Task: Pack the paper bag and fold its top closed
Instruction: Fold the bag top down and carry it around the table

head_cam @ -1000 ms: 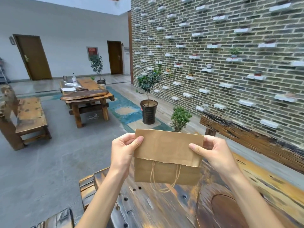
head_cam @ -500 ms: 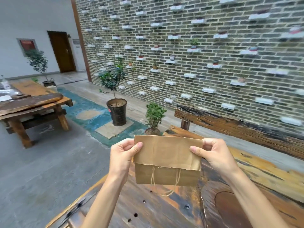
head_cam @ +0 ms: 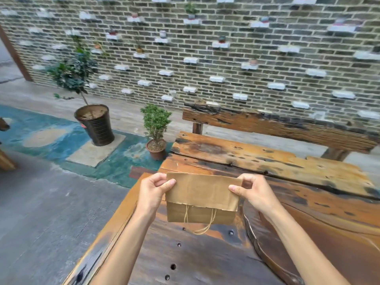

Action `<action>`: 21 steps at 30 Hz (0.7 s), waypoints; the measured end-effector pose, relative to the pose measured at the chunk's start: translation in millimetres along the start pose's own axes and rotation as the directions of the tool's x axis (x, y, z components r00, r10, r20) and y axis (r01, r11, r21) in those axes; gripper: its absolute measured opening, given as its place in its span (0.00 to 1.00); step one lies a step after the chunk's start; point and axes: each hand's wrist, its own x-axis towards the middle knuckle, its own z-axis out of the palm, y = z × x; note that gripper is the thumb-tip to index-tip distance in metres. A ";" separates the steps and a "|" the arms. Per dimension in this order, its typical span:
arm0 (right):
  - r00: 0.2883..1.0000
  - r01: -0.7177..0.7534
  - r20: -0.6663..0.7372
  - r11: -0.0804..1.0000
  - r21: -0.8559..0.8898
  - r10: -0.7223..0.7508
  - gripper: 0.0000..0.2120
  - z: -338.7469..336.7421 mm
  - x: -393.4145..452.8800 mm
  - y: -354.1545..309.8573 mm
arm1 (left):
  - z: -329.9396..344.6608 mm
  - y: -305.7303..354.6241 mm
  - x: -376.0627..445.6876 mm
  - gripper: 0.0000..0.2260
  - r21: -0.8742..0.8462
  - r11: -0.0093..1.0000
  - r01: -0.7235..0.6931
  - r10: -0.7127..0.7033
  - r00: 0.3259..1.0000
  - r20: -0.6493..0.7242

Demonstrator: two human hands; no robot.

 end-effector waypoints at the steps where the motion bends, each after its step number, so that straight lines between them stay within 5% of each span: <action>1: 1.000 -0.019 -0.011 0.999 -0.026 0.019 0.06 2.9 3.1 7.6 | 0.0 -8.8 6.7 0.03 0.010 1.000 0.023 -0.023 0.999 0.024; 11: 0.971 -0.235 -0.103 0.929 -0.286 0.214 0.06 32.3 26.7 87.5 | 5.0 -107.0 56.3 0.08 0.149 0.953 0.262 -0.276 0.958 0.080; 21: 0.911 -0.413 -0.100 0.880 -0.232 0.401 0.05 74.1 34.1 176.5 | 7.7 -198.4 76.1 0.13 0.334 0.869 0.365 -0.431 0.890 0.150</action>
